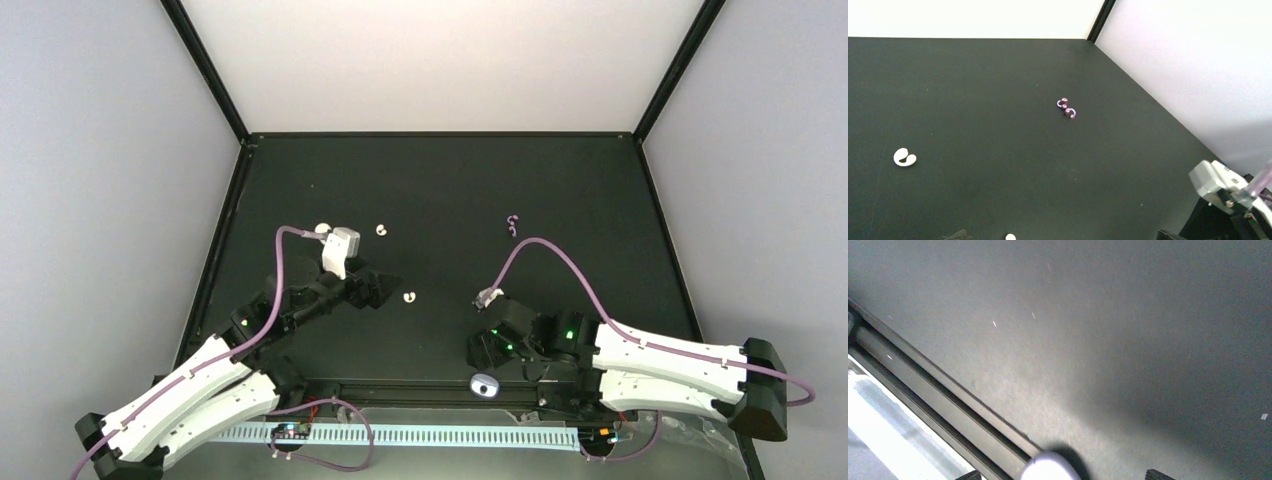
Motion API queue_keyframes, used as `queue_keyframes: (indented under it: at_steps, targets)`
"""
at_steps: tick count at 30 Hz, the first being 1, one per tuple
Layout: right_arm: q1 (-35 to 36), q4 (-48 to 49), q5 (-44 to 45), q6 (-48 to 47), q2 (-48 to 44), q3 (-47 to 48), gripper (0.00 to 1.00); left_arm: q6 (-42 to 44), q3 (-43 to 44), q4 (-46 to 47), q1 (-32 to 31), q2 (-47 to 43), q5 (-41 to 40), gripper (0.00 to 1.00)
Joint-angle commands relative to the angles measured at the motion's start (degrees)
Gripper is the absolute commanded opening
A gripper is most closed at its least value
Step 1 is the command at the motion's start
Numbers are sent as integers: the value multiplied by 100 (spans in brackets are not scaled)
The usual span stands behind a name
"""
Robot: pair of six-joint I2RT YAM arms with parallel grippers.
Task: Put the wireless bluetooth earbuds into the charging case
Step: Pick up the charging case at the center of the board.
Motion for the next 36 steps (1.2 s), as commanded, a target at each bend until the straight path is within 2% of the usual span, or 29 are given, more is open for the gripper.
queue_keyframes:
  at_steps: [1, 6, 12, 22, 26, 32, 36]
  targets:
    - [-11, -393, -766, 369, 200, -345, 87, -20, -42, -151, -21, -145, -78, 99]
    - [121, -215, -857, 381, 766, -405, 90, -76, -9, -341, -22, -214, -61, 99]
    - [257, -24, -857, 361, 1027, -432, 91, -116, -112, -374, -21, -343, -114, 99]
    - [875, 219, -785, 179, 1933, -294, 86, -102, -120, -315, -21, -232, -71, 99]
    - [997, 216, -651, 123, 2178, -182, 79, -100, -111, -361, -23, -229, -102, 99]
    - [1082, 175, -428, 16, 2321, -3, 60, -95, -120, -361, -21, -229, -147, 99]
    - [1079, 198, -101, 99, 2211, 109, 52, -93, -126, -353, -22, -218, -166, 99]
